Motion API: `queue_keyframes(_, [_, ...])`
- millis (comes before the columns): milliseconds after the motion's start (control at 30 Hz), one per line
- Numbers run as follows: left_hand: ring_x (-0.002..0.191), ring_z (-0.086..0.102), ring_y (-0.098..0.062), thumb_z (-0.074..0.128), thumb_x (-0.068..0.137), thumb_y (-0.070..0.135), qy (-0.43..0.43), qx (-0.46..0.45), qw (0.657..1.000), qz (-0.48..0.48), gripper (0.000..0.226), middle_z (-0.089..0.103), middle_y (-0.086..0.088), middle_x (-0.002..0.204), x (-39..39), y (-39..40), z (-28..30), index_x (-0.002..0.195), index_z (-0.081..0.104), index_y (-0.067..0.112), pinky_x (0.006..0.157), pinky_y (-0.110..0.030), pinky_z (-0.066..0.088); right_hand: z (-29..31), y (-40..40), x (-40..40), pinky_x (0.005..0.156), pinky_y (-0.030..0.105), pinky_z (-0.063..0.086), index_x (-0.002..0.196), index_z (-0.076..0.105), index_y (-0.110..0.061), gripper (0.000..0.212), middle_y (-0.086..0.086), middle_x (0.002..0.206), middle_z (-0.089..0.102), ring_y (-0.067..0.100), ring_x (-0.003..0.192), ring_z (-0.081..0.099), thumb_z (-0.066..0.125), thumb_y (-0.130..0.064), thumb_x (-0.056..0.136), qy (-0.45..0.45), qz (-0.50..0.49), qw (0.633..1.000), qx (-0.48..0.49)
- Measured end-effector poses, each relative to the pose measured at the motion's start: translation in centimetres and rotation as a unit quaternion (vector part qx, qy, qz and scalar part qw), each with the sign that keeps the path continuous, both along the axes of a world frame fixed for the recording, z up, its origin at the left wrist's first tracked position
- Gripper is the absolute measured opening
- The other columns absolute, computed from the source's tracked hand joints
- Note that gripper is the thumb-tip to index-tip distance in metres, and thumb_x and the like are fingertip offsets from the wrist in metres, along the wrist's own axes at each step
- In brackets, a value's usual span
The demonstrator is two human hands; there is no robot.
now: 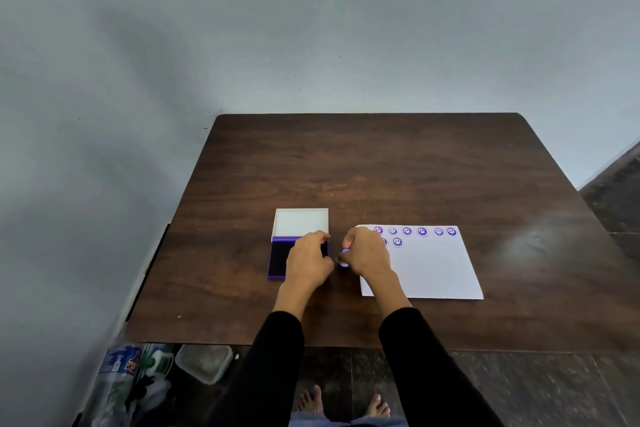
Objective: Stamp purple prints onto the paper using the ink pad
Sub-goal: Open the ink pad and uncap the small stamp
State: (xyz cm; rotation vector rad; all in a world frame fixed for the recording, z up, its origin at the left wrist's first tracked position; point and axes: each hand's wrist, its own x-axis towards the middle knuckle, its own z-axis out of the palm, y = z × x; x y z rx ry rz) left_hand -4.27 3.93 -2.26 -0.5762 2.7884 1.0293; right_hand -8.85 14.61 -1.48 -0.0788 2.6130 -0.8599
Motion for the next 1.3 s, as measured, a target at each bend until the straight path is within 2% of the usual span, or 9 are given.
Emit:
queue_keyframes(133, [0.11, 0.059, -0.022, 0.077, 0.076, 0.025, 0.019, -0.058, 0.998, -0.014, 0.048, 0.064, -0.005, 0.12, 0.3, 0.7, -0.2, 0.119, 0.06, 0.013, 0.094, -0.035, 0.045, 0.3, 0.5, -0.6, 0.069, 0.031, 0.049, 0.076, 0.07, -0.011, 0.012, 0.012, 0.087, 0.072, 0.026, 0.083, 0.065, 0.074, -0.015, 0.065, 0.004, -0.057, 0.994, -0.092])
queue_keyframes(233, [0.099, 0.063, -0.02, 0.077, 0.076, 0.029, 0.062, -0.053, 0.997, 0.016, 0.037, 0.07, -0.004, 0.109, 0.6, 1.3, -0.3, 0.107, 0.065, 0.014, 0.091, -0.033, 0.047, 0.9, 0.9, -0.9, 0.071, 0.038, 0.057, 0.072, 0.075, -0.01, 0.008, 0.015, 0.077, 0.074, 0.023, 0.068, 0.064, 0.077, -0.017, 0.067, -0.002, -0.085, 0.984, -0.159])
queue_keyframes(467, [0.097, 0.062, -0.017, 0.076, 0.078, 0.031, 0.083, -0.022, 0.995, 0.052, 0.032, 0.071, -0.003, 0.108, 0.4, 2.1, -0.5, 0.105, 0.069, 0.016, 0.097, -0.037, 0.046, 1.0, 1.9, -1.0, 0.076, 0.044, 0.06, 0.079, 0.075, -0.004, 0.012, 0.014, 0.081, 0.074, 0.025, 0.075, 0.068, 0.077, -0.013, 0.072, -0.003, -0.103, 0.974, -0.203])
queue_keyframes(567, [0.106, 0.058, -0.015, 0.077, 0.076, 0.034, 0.095, -0.035, 0.993, 0.059, 0.034, 0.068, 0.0, 0.115, 0.4, 2.2, -0.7, 0.105, 0.071, 0.017, 0.102, -0.039, 0.043, 0.8, 2.2, -1.1, 0.078, 0.044, 0.059, 0.083, 0.075, -0.002, 0.014, 0.016, 0.084, 0.074, 0.025, 0.078, 0.068, 0.076, -0.011, 0.073, 0.0, -0.092, 0.974, -0.208])
queue_keyframes(667, [0.122, 0.049, -0.015, 0.076, 0.076, 0.037, 0.098, -0.049, 0.992, 0.057, 0.033, 0.06, 0.001, 0.129, 0.4, 2.3, -1.0, 0.104, 0.071, 0.019, 0.108, -0.039, 0.033, 0.8, 2.5, -1.4, 0.081, 0.042, 0.059, 0.09, 0.074, -0.002, 0.017, 0.016, 0.091, 0.074, 0.025, 0.082, 0.068, 0.075, -0.01, 0.074, 0.0, -0.074, 0.976, -0.207])
queue_keyframes(900, [0.141, 0.025, -0.019, 0.077, 0.076, 0.036, 0.088, -0.052, 0.992, 0.072, 0.031, 0.045, 0.001, 0.146, 0.0, 2.4, -0.7, 0.103, 0.072, 0.022, 0.113, -0.044, 0.019, 0.8, 3.3, -1.9, 0.075, 0.026, 0.053, 0.1, 0.072, -0.004, 0.022, 0.015, 0.1, 0.073, 0.018, 0.085, 0.067, 0.07, -0.001, 0.078, -0.001, -0.015, 0.976, -0.216])
queue_keyframes(1000, [0.145, 0.017, -0.02, 0.076, 0.077, 0.036, 0.094, -0.052, 0.991, 0.082, 0.032, 0.038, -0.001, 0.151, 0.0, 2.5, -0.8, 0.105, 0.072, 0.023, 0.115, -0.046, 0.015, 0.7, 3.2, -2.2, 0.079, 0.031, 0.055, 0.107, 0.068, -0.006, 0.029, 0.015, 0.104, 0.071, 0.022, 0.091, 0.066, 0.071, -0.007, 0.078, -0.025, -0.013, 0.974, -0.225])
queue_keyframes(1133, [0.147, 0.008, -0.021, 0.075, 0.077, 0.038, 0.087, -0.061, 0.99, 0.09, 0.032, 0.03, -0.001, 0.155, -0.3, 2.7, -0.6, 0.106, 0.072, 0.024, 0.117, -0.048, 0.009, 0.3, 2.6, -2.0, 0.074, 0.039, 0.059, 0.089, 0.067, -0.003, 0.031, 0.017, 0.087, 0.071, 0.024, 0.074, 0.066, 0.078, -0.027, 0.074, -0.024, -0.063, 0.981, -0.182])
queue_keyframes(1300, [0.147, -0.005, -0.023, 0.075, 0.077, 0.038, 0.08, -0.068, 0.991, 0.085, 0.029, 0.02, -0.001, 0.158, -0.5, 2.9, -0.8, 0.103, 0.073, 0.026, 0.117, -0.051, 0.001, -0.1, 2.8, -2.0, 0.077, 0.043, 0.059, 0.083, 0.07, -0.003, 0.019, 0.021, 0.084, 0.072, 0.027, 0.074, 0.067, 0.08, -0.013, 0.071, -0.005, -0.065, 0.974, -0.216])
